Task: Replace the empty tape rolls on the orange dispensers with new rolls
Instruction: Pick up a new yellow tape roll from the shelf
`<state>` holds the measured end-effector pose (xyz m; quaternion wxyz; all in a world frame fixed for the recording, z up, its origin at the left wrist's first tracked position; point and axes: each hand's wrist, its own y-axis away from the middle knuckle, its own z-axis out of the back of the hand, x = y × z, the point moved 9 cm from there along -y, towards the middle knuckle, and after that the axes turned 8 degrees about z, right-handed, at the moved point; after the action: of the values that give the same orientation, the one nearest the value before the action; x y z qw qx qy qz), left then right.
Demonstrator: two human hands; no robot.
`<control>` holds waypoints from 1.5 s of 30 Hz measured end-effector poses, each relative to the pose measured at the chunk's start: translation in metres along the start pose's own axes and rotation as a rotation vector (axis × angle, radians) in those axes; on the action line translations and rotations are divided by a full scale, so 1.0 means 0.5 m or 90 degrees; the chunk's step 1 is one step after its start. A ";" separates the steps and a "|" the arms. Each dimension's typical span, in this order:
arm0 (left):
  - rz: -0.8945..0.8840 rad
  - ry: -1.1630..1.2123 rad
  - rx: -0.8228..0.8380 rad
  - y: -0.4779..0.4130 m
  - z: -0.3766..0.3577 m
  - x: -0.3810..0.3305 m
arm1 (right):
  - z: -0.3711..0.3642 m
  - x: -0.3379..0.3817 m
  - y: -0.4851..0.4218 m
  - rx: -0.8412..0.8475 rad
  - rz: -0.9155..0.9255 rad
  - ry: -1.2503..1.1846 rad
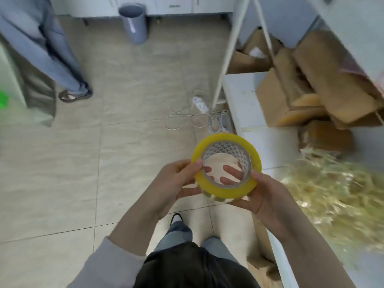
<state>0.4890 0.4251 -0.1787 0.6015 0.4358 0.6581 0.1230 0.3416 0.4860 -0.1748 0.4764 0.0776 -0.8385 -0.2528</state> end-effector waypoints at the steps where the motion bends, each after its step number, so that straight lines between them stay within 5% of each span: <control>1: -0.002 0.008 -0.012 -0.008 0.027 -0.002 | -0.019 -0.008 -0.023 0.008 -0.011 0.004; 10: -0.017 0.067 -0.076 -0.099 0.147 -0.077 | -0.103 0.004 -0.185 0.020 -0.065 0.017; 24: -0.095 0.009 -0.052 -0.370 0.085 -0.423 | -0.091 0.305 -0.490 0.032 0.038 0.048; 34: -0.121 0.024 0.112 -0.533 -0.027 -0.686 | -0.119 0.594 -0.594 0.081 0.250 0.038; 41: -0.105 -0.121 0.301 -0.625 -0.195 -0.866 | -0.116 0.808 -0.588 -0.096 0.502 0.008; 45: -0.276 -0.239 0.314 -0.643 -0.250 -0.991 | -0.104 0.866 -0.566 -0.237 0.577 0.018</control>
<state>0.1884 -0.0769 -0.0293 0.6008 0.4333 0.6231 -0.2509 0.1225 0.0636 0.0352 0.5558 -0.3780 -0.7220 -0.1644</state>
